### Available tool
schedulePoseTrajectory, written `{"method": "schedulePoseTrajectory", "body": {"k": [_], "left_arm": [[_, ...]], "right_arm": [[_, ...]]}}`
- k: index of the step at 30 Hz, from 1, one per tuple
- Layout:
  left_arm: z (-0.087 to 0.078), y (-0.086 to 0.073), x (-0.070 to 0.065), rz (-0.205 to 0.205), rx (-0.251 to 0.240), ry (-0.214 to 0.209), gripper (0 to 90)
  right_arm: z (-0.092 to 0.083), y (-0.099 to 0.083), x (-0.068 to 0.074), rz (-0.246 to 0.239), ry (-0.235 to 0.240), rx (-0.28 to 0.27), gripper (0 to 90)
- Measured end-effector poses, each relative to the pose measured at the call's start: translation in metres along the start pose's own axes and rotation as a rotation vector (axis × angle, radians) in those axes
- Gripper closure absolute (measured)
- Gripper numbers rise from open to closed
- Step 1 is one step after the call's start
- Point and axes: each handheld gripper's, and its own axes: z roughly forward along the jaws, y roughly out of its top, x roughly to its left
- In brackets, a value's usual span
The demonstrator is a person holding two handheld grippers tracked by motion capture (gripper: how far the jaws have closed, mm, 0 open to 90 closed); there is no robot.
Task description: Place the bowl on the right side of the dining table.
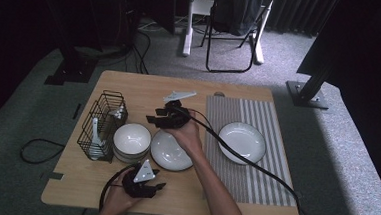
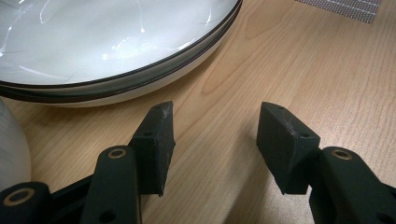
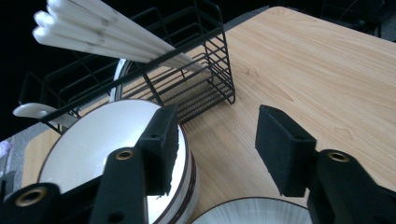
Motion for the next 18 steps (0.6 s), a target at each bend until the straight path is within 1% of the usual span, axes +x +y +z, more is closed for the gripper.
{"method": "schedulePoseTrajectory", "body": {"k": [5, 9, 12, 16, 18], "left_arm": [[0.000, 0.000, 0.000, -0.002, 0.000, 0.000, 47.3], [0.000, 0.000, 0.000, -0.006, -0.005, 0.000, 47.2], [0.000, 0.000, 0.000, 0.000, -0.001, 0.003, 47.2], [0.000, 0.000, 0.000, -0.002, -0.002, 0.001, 47.2], [0.000, 0.000, 0.000, -0.003, -0.002, -0.001, 47.2]], "right_arm": [[0.004, -0.002, -0.003, 0.004, -0.001, 0.018, 46.6], [0.008, -0.006, 0.000, -0.001, 0.019, 0.031, 46.6], [0.014, -0.010, 0.003, 0.002, 0.036, 0.043, 47.0], [0.017, -0.013, 0.005, 0.004, 0.042, 0.046, 50.2], [0.018, -0.014, 0.005, 0.015, 0.045, 0.044, 51.9]]}}
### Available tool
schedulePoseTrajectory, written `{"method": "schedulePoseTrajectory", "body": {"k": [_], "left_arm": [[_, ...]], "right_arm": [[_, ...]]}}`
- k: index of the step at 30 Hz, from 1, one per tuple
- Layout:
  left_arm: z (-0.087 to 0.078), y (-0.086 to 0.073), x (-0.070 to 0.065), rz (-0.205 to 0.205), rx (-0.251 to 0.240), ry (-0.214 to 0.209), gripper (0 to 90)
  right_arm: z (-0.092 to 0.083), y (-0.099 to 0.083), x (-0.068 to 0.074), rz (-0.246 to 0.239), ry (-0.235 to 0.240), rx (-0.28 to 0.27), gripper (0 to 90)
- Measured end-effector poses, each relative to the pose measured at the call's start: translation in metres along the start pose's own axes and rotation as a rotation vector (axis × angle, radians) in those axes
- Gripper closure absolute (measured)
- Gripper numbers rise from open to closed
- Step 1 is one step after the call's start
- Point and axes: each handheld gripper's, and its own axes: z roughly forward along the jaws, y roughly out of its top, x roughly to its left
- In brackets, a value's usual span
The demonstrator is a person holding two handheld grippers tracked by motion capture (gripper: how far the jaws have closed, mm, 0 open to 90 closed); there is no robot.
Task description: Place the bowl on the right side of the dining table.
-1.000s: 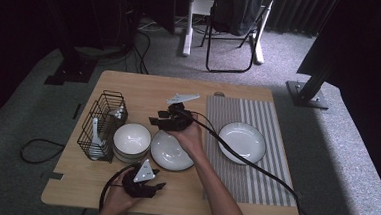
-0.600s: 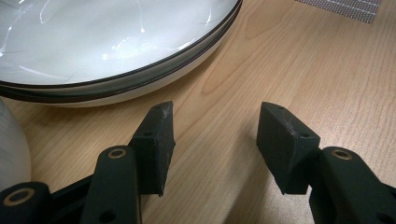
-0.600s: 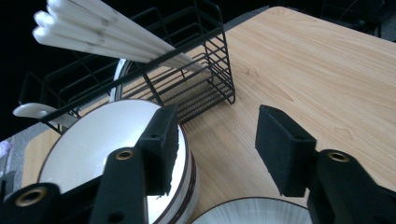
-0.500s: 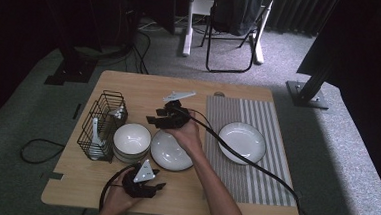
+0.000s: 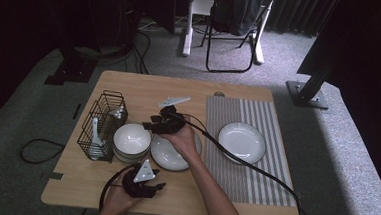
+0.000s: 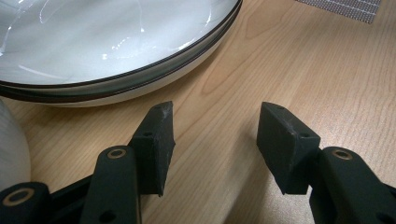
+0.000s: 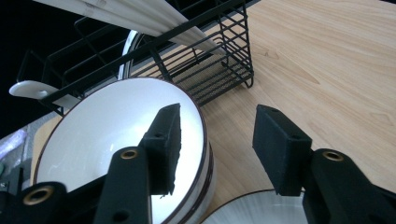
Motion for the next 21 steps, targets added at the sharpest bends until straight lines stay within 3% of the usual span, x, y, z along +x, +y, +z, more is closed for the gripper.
{"method": "schedulePoseTrajectory", "body": {"k": [21], "left_arm": [[0.000, 0.000, -0.001, -0.003, 0.000, 0.000, 47.2]], "right_arm": [[0.022, -0.016, 0.000, 0.033, 0.010, 0.063, 65.1]]}}
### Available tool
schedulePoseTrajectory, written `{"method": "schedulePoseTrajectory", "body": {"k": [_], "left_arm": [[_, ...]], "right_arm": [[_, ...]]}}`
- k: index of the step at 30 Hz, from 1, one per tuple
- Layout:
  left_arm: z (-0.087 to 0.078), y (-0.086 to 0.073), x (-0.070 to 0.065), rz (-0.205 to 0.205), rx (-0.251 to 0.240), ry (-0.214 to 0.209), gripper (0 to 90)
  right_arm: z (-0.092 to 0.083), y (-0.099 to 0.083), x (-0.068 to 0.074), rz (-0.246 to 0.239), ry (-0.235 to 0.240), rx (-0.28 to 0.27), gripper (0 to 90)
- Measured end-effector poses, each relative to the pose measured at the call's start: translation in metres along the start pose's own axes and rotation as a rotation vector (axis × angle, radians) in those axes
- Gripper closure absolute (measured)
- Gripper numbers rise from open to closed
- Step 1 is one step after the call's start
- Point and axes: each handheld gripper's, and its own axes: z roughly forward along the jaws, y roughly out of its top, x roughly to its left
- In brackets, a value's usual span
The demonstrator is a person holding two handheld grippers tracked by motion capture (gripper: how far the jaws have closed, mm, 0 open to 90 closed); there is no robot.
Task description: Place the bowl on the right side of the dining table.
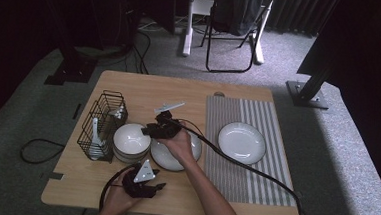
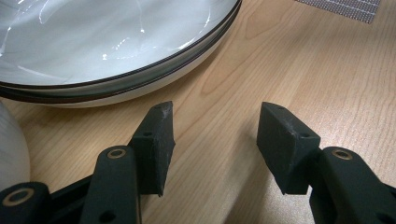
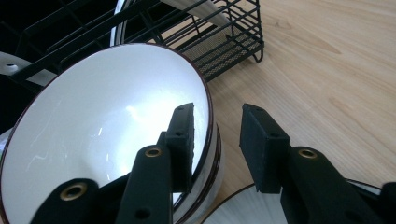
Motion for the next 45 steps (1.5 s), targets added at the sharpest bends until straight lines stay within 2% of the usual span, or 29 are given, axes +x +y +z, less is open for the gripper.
{"method": "schedulePoseTrajectory", "body": {"k": [20, 26, 35, 45], "left_arm": [[0.000, 0.000, 0.000, -0.001, 0.001, -0.002, 47.0], [0.000, 0.000, 0.000, 0.001, 0.002, -0.002, 47.0], [0.000, 0.000, 0.000, 0.002, 0.001, -0.001, 46.9], [0.001, 0.000, -0.001, -0.002, -0.004, 0.001, 46.9]], "right_arm": [[0.007, -0.004, 0.002, 0.007, 0.026, 0.024, 67.9], [0.009, -0.005, 0.001, 0.013, 0.041, 0.028, 71.1], [0.009, -0.005, 0.003, 0.006, 0.035, 0.022, 75.3], [0.012, -0.006, 0.002, 0.047, 0.010, -0.005, 82.2]]}}
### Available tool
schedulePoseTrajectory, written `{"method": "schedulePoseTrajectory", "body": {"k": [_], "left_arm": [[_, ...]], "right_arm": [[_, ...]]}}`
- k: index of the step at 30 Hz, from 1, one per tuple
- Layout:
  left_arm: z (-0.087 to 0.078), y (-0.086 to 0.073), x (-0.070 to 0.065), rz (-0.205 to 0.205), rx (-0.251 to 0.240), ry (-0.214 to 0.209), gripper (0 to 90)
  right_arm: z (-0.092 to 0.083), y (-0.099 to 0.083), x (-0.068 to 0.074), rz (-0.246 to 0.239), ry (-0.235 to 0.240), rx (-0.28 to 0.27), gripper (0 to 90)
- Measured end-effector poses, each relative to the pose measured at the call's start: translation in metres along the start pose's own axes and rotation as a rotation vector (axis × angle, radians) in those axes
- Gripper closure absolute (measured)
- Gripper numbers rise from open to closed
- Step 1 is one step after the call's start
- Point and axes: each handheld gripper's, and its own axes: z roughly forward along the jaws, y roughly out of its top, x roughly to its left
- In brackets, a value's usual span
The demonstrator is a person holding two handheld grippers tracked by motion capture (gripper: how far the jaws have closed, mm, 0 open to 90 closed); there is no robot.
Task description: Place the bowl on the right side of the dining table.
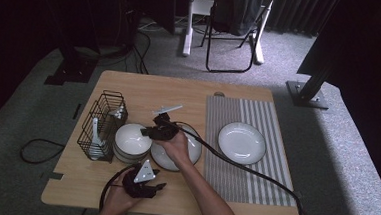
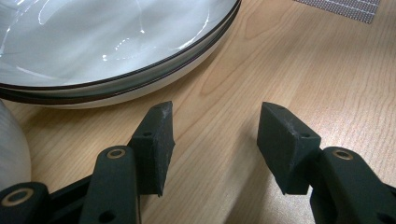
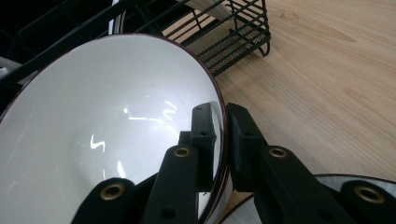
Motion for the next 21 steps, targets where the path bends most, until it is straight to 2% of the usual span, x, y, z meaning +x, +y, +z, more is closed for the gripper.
{"method": "schedulePoseTrajectory", "body": {"k": [7, 21], "left_arm": [[-0.0003, 0.0001, 0.0002, 0.006, 0.005, 0.001, 46.9], [-0.0006, 0.0001, 0.0002, 0.011, 0.007, 0.000, 46.9]], "right_arm": [[0.0006, -0.0008, 0.0004, 0.028, 0.004, -0.009, 82.2], [-0.0032, 0.0009, 0.0001, 0.051, 0.014, -0.038, 82.3]]}}
